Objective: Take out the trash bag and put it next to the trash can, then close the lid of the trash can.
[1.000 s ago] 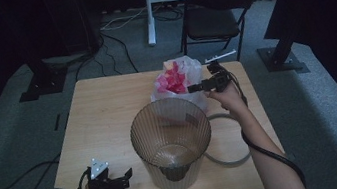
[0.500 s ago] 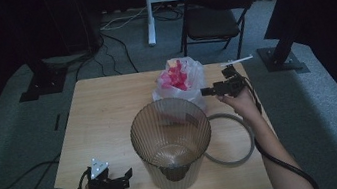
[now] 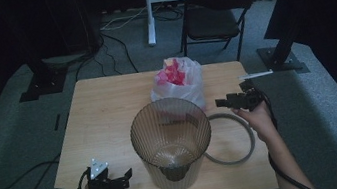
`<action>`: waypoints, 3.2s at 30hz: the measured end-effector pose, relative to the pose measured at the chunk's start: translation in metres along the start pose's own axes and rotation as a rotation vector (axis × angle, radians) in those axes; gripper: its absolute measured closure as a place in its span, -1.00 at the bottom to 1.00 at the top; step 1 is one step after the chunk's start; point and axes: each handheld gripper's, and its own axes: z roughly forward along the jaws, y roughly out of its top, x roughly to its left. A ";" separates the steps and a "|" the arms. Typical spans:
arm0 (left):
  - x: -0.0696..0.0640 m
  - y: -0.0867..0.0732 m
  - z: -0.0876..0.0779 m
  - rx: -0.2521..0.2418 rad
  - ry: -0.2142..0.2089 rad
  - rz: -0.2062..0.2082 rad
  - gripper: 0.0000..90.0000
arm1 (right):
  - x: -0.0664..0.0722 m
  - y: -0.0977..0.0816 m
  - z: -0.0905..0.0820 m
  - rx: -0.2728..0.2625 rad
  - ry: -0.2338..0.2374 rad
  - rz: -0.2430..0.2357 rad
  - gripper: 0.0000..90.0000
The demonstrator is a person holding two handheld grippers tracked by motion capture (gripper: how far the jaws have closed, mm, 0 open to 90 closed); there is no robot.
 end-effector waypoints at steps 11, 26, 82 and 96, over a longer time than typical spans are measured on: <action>-0.001 0.000 0.001 0.006 0.000 0.006 -1.00 | -0.023 -0.053 -0.016 0.038 -0.076 0.052 -0.44; -0.001 0.000 0.000 0.003 0.001 0.001 -1.00 | -0.047 -0.091 -0.035 0.054 -0.152 0.129 -0.38; 0.000 0.001 0.001 0.007 -0.011 -0.005 -1.00 | -0.069 -0.096 -0.034 0.149 -0.289 0.142 0.87; 0.000 0.001 0.001 0.012 -0.009 -0.002 -1.00 | -0.065 -0.084 -0.075 0.050 -0.236 0.155 0.87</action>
